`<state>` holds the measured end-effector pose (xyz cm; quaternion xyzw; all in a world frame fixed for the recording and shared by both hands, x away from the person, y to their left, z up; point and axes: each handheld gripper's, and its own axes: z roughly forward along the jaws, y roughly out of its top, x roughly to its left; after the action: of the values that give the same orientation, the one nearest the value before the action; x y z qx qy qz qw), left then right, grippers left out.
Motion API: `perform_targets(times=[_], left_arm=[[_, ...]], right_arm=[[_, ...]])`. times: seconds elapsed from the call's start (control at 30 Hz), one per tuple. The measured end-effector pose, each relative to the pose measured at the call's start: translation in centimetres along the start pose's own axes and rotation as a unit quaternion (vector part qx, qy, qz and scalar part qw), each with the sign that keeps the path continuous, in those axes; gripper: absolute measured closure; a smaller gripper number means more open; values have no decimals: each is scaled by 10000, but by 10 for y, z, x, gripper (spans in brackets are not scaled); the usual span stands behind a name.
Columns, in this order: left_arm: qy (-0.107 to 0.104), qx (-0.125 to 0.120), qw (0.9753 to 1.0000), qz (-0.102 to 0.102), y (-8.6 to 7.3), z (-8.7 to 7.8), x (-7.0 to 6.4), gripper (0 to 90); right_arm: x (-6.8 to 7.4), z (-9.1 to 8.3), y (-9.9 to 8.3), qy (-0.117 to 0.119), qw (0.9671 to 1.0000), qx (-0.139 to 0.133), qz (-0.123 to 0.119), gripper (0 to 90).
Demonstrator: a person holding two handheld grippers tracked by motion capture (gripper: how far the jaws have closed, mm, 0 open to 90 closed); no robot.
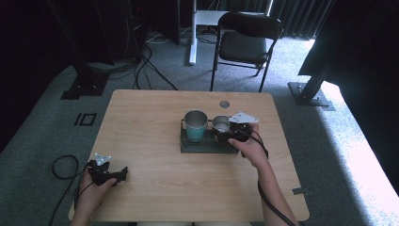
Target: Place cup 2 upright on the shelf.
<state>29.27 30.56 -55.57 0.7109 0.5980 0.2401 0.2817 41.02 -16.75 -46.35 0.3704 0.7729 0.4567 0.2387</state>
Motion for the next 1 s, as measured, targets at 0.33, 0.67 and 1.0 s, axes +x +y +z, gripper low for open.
perform_targets(times=[0.33, 0.67, 1.0], left_arm=[[-1, 0, 10000, 0, 0, 0, 0, 16], [0, 0, 10000, 1, 0, 0, 0, 16], [0, 0, 10000, 0, 0, 0, 0, 16]], right_arm=[[0, 7, -4, 60, 9999, 118, -30, 132], [-2, 9, -6, 111, 9999, 106, 53, 131], [-3, 8, -6, 164, 9998, 101, 27, 129]])
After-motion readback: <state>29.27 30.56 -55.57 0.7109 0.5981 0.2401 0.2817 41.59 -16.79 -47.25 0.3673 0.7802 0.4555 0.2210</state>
